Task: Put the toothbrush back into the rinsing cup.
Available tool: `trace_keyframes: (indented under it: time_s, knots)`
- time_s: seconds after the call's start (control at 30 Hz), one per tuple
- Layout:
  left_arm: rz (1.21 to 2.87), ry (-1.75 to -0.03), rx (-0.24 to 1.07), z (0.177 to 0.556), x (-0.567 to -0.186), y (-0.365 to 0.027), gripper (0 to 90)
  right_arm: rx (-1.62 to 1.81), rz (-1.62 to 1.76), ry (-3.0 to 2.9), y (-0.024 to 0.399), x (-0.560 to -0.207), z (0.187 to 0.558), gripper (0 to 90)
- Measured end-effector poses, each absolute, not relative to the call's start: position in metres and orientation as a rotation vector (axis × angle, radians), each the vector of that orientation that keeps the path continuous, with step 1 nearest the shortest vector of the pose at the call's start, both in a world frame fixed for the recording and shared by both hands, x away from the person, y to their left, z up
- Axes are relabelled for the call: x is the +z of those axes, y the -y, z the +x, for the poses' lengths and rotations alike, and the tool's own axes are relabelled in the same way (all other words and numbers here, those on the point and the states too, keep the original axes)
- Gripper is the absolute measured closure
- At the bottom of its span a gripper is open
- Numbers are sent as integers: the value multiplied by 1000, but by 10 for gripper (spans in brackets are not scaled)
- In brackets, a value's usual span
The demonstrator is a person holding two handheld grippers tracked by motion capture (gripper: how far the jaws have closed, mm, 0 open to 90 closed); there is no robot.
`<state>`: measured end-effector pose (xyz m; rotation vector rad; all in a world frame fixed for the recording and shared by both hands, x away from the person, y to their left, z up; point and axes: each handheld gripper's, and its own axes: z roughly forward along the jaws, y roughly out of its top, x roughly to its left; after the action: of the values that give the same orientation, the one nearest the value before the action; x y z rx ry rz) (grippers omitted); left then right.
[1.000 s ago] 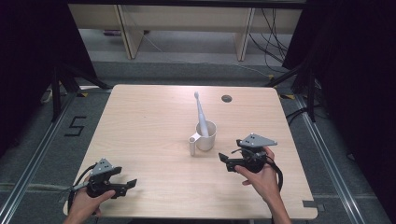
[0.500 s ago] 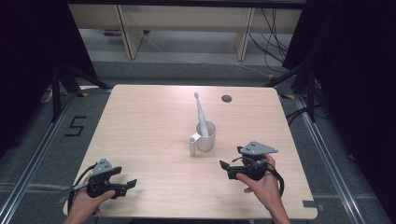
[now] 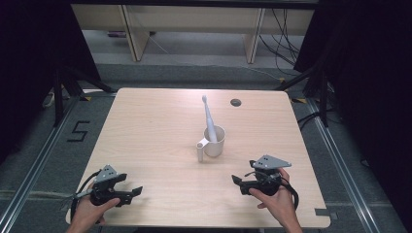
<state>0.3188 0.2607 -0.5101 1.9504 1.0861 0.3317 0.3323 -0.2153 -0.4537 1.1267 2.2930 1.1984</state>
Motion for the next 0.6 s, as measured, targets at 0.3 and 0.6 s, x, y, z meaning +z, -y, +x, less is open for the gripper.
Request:
trace_keyframes:
  time_s: [0.3,0.6]
  knots:
    - [1967,-1081,334,319,-510,-261,153,1193,1120,-2302,223,-459,322,165]
    - [1970,-1092,330,319,-510,-261,153,1184,1116,-2308,232,-467,312,165]
